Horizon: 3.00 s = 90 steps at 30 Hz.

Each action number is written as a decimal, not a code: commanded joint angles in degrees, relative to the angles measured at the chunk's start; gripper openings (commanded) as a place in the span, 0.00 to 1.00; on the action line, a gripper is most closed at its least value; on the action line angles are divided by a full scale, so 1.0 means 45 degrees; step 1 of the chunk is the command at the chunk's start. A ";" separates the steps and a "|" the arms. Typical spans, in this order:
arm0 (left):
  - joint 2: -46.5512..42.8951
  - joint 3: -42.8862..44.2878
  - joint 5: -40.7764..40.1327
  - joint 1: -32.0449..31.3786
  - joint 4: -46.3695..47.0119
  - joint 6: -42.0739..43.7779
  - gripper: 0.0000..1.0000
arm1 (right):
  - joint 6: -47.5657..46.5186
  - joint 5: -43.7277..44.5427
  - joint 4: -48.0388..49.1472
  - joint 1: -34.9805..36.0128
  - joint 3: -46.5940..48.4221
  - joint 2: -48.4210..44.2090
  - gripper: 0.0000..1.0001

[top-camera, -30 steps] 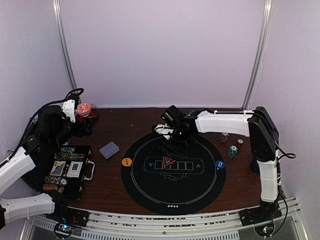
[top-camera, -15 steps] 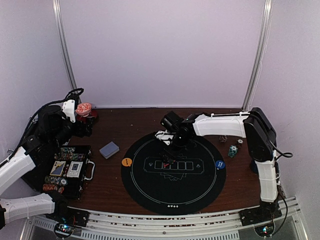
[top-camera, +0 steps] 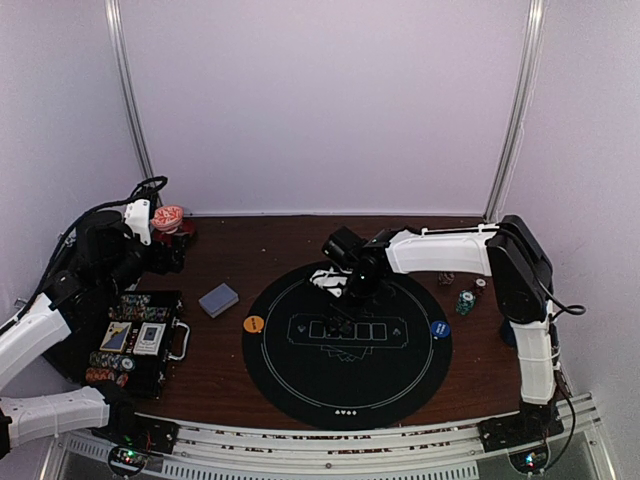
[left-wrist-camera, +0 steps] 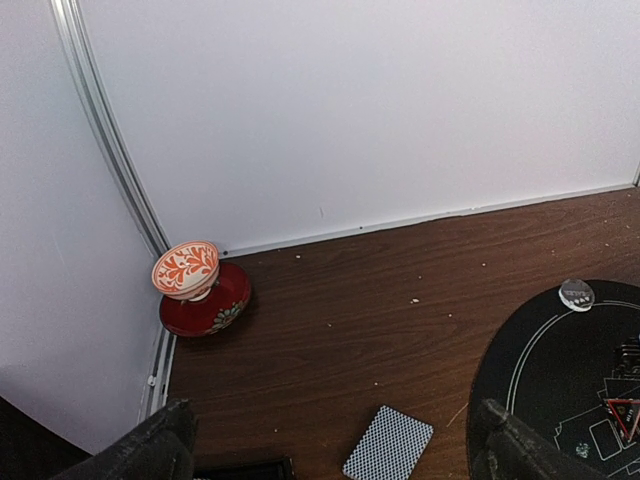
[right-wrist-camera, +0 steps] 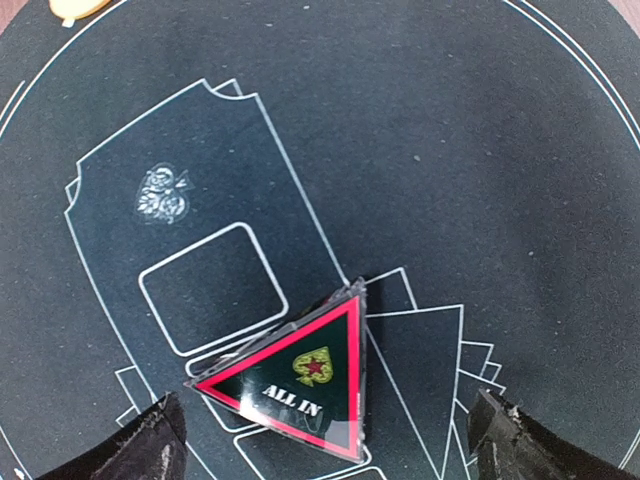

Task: Distribute texas hold em gaming equipment
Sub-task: Move the all-in button to the poker table mat.

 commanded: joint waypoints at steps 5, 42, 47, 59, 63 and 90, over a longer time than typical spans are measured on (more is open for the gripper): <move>-0.0055 0.0237 -0.0032 0.0006 0.0573 0.0041 0.98 | -0.0457 -0.0621 0.0170 0.0103 -0.0101 -0.0173 1.00; -0.0319 0.0281 0.0013 -0.0005 0.0576 0.0046 0.98 | -0.1148 -0.3011 0.0145 0.0626 -0.0287 0.0240 0.86; -0.0290 0.0280 0.0028 0.0000 0.0576 0.0034 0.98 | -0.1384 -0.3174 -0.0223 0.0795 0.0020 0.0736 0.74; -0.0368 0.0281 0.0077 -0.0002 0.0577 0.0028 0.98 | -0.2699 -0.2797 -0.0493 0.1715 -0.2091 -0.1060 0.53; -0.0368 0.0281 0.0048 0.0009 0.0575 0.0048 0.98 | -0.3327 -0.2834 -0.0879 0.2221 -0.2891 -0.1464 0.53; -0.0156 0.0261 0.0045 0.0057 0.0576 0.0033 0.98 | -0.2073 0.2708 0.2175 0.1095 -0.3883 -0.6424 1.00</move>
